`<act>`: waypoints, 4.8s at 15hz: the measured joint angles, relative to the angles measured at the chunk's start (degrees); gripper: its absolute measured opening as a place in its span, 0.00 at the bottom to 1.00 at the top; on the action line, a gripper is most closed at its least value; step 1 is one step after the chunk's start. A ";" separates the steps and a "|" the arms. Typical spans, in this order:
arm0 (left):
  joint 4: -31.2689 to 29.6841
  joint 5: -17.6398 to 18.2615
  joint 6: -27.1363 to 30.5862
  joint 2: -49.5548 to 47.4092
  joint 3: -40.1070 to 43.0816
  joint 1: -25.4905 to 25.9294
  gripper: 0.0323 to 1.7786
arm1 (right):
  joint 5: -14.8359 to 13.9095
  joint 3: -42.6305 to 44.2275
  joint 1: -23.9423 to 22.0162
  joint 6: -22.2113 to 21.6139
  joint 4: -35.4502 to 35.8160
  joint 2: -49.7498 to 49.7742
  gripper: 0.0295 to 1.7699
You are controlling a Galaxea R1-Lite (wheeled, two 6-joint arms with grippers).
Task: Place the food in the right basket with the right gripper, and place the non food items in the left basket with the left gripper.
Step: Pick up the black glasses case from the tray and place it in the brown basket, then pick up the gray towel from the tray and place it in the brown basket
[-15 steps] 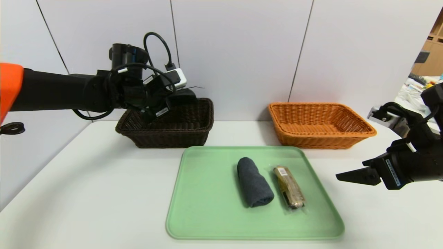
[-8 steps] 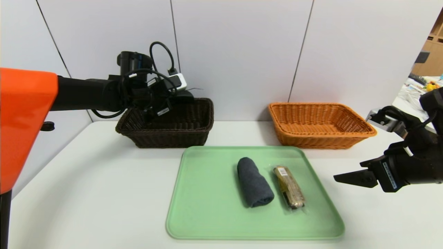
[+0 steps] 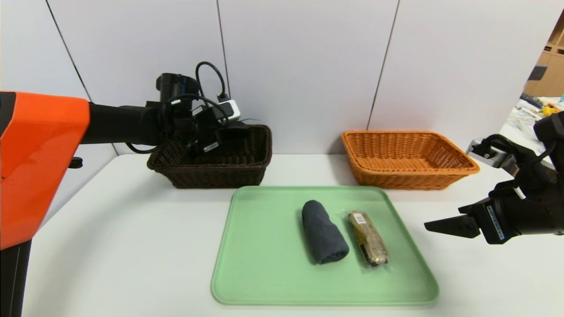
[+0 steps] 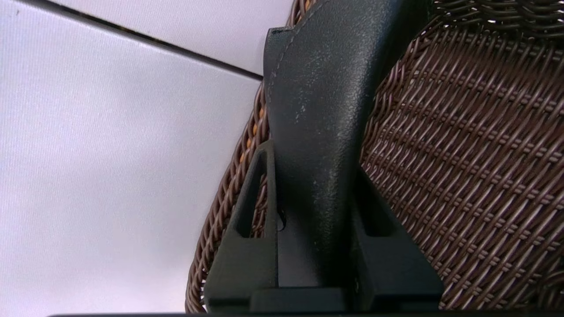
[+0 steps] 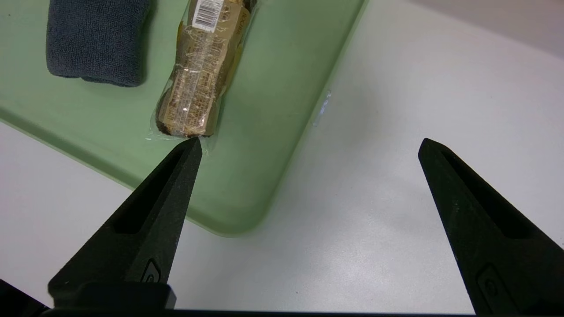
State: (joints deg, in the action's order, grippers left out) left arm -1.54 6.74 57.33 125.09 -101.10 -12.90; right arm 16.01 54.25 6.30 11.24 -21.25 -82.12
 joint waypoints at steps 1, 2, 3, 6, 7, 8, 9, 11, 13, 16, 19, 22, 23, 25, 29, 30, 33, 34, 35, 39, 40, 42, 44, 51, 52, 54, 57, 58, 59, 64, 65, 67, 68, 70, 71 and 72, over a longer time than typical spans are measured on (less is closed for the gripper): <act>0.17 0.00 -0.02 0.00 -0.02 -0.02 0.29 | 0.02 0.05 0.00 0.00 0.02 0.01 0.96; 0.20 0.06 -0.02 -0.01 -0.02 -0.07 0.37 | -0.02 0.05 0.02 -0.02 -0.02 0.01 0.96; 0.22 0.09 -0.06 -0.09 -0.02 -0.09 0.44 | -0.02 0.05 0.02 -0.11 -0.05 0.01 0.96; 0.33 0.11 -0.20 -0.50 0.00 -0.11 0.61 | 0.04 -0.01 0.00 -0.16 0.00 0.01 0.96; 0.35 0.11 -0.44 -0.74 0.00 -0.11 0.65 | 0.06 -0.01 0.00 -0.17 0.00 0.01 0.96; 0.44 0.09 -0.94 -1.08 0.00 -0.11 0.69 | 0.04 -0.01 0.00 -0.16 0.00 0.04 0.96; 1.13 0.09 -1.93 -1.79 0.00 -0.11 0.72 | 0.04 -0.01 0.00 -0.17 0.02 0.06 0.96; 3.77 0.67 -4.44 -4.50 0.00 -0.38 0.78 | 0.04 -0.06 0.00 -0.20 0.00 0.15 0.96; 5.96 1.52 -7.73 -7.72 -0.02 -1.57 0.81 | 0.04 -0.09 0.00 -0.22 0.02 0.23 0.96; 9.80 1.83 -14.07 -12.74 0.40 -5.10 0.86 | 0.04 -0.20 -0.16 -0.30 0.67 0.48 0.96; 15.66 1.33 -21.94 -16.65 1.16 -10.58 0.89 | 0.06 -0.59 -0.41 -2.01 1.22 0.98 0.96; 20.10 -2.63 -33.69 -18.92 2.47 -17.44 0.91 | -0.05 -1.58 -0.77 -2.12 2.10 1.22 0.96; 20.85 -5.10 -38.02 -19.27 3.39 -19.74 0.92 | -0.05 -1.83 -0.83 -2.12 2.51 1.22 0.96; 21.48 -10.31 -44.52 -19.38 5.89 -23.83 0.93 | -0.05 -1.94 -0.93 -2.17 2.71 1.17 0.96; 21.46 -21.46 -55.99 -16.96 9.58 -32.41 0.94 | -0.02 -1.96 -0.96 -2.17 4.17 0.72 0.96; 21.43 -25.02 -59.31 -15.64 9.62 -34.54 0.94 | -0.02 -1.90 -0.96 -2.18 4.16 0.61 0.96; 21.35 -30.11 -66.93 -12.46 8.73 -39.22 0.94 | 0.06 -1.83 -0.96 -2.17 4.33 0.26 0.96; 21.38 -30.31 -68.82 -11.50 7.88 -40.11 0.95 | 0.04 -1.83 -0.96 -2.17 4.46 0.12 0.96; 21.46 -30.55 -70.78 -10.67 7.28 -40.81 0.95 | 0.06 -1.83 -0.96 -2.17 4.46 -0.02 0.96; 21.46 -32.59 -76.01 -7.53 6.36 -42.51 0.95 | 0.13 -1.99 -1.13 -2.17 4.47 -0.46 0.96; 21.48 -33.39 -77.48 -6.64 6.25 -42.69 0.95 | 0.13 -2.00 -1.27 -2.18 4.47 -0.55 0.96; 21.52 -34.90 -80.20 -4.69 6.00 -43.00 0.95 | 0.17 -2.24 -1.51 -2.17 4.52 -0.57 0.96; 21.54 -35.21 -81.81 -2.77 5.40 -43.06 0.95 | 0.15 -2.43 -1.65 -2.18 4.50 -0.60 0.96; 21.60 -35.23 -85.50 1.23 4.46 -43.11 0.95 | 0.24 -2.74 -1.79 -2.17 4.55 -0.60 0.96; 21.60 -35.21 -85.71 1.49 4.46 -43.08 0.95 | 0.22 -2.79 -1.84 -2.17 4.55 -0.60 0.96; 21.63 -35.13 -86.24 1.84 4.46 -43.08 0.95 | 0.24 -2.84 -1.88 -2.17 4.55 -0.60 0.96; 21.63 -34.77 -86.25 1.93 4.44 -43.08 0.95 | 0.22 -2.84 -2.17 -2.18 4.55 -0.60 0.96; 21.60 -34.77 -86.32 1.93 4.41 -43.08 0.86 | 0.24 -2.84 -2.19 -2.18 4.55 -0.62 0.96; 21.57 -34.72 -86.32 1.93 4.41 -43.13 0.77 | 0.28 -2.84 -2.28 -2.18 4.55 -0.60 0.96; 21.65 -34.57 -86.27 1.43 4.41 -43.25 0.42 | 0.33 -2.68 -2.56 -2.10 4.58 -0.55 0.96; 21.65 -34.60 -86.16 1.01 4.41 -43.25 0.27 | 0.33 -2.68 -2.58 -2.12 4.63 -0.51 0.96; 22.06 -34.66 -85.94 -0.59 4.41 -43.19 0.08 | 0.30 -2.73 -2.62 -2.17 4.61 -0.44 0.96; 22.61 -34.72 -85.82 -1.69 4.41 -43.13 0.08 | 0.30 -2.77 -2.69 -2.18 4.58 -0.43 0.96; 23.69 -34.79 -85.42 -4.11 4.41 -42.53 0.08 | 0.33 -2.77 -2.80 -2.15 4.63 -0.43 0.96; 24.27 -34.79 -84.79 -5.57 4.41 -41.95 0.08 | 0.33 -2.66 -2.80 -2.12 4.66 -0.43 0.96; 24.73 -34.79 -83.79 -7.28 4.41 -40.77 0.08 | 0.30 -2.60 -2.80 -2.07 4.66 -0.43 0.96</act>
State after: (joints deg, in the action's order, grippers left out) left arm 23.20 -28.05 -26.45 117.81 -96.68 -53.66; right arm 16.31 51.65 3.50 9.17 -16.59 -82.54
